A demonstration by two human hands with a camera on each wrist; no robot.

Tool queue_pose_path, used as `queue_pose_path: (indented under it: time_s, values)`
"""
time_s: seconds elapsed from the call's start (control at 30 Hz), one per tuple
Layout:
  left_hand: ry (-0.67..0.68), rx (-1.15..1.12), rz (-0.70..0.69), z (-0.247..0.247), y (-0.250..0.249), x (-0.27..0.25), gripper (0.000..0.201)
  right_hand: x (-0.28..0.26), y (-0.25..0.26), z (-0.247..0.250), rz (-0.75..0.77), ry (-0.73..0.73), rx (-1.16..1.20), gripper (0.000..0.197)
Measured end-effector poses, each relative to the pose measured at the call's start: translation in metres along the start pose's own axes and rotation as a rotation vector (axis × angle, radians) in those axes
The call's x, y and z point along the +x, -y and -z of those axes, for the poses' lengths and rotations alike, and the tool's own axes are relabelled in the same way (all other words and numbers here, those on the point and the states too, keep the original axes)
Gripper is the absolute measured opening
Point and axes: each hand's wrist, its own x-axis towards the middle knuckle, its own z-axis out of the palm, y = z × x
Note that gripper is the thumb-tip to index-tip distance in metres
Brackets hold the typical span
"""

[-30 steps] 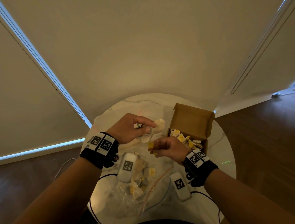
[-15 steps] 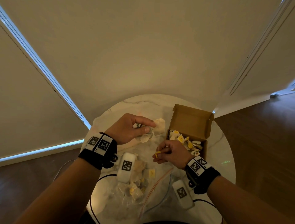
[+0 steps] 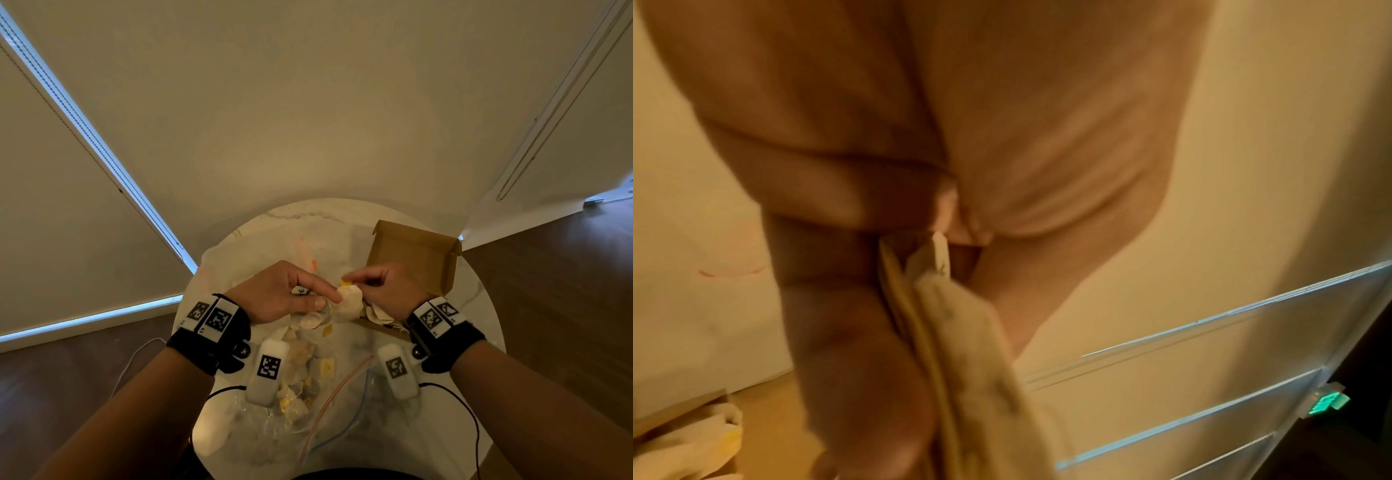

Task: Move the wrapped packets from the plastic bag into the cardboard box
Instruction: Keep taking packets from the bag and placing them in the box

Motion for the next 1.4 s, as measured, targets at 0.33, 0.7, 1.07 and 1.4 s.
queue_pose_path:
  time_s: [0.33, 0.7, 1.07, 1.4]
  values:
    - [-0.015, -0.025, 0.080, -0.001, 0.004, 0.002, 0.019, -0.008, 0.041, 0.004, 0.170, 0.016, 0.204, 0.017]
    - [-0.064, -0.102, 0.075, 0.003, 0.003, 0.001, 0.020, -0.032, 0.034, 0.004, 0.366, -0.021, -0.025, 0.016]
    - [-0.096, -0.134, -0.042, -0.004, 0.003, -0.002, 0.019, -0.031, 0.032, 0.002, 0.264, -0.092, 0.005, 0.010]
    - [-0.165, -0.060, 0.015, -0.012, 0.004, 0.003, 0.022, -0.028, 0.035, -0.003, 0.242, -0.136, -0.086, 0.013]
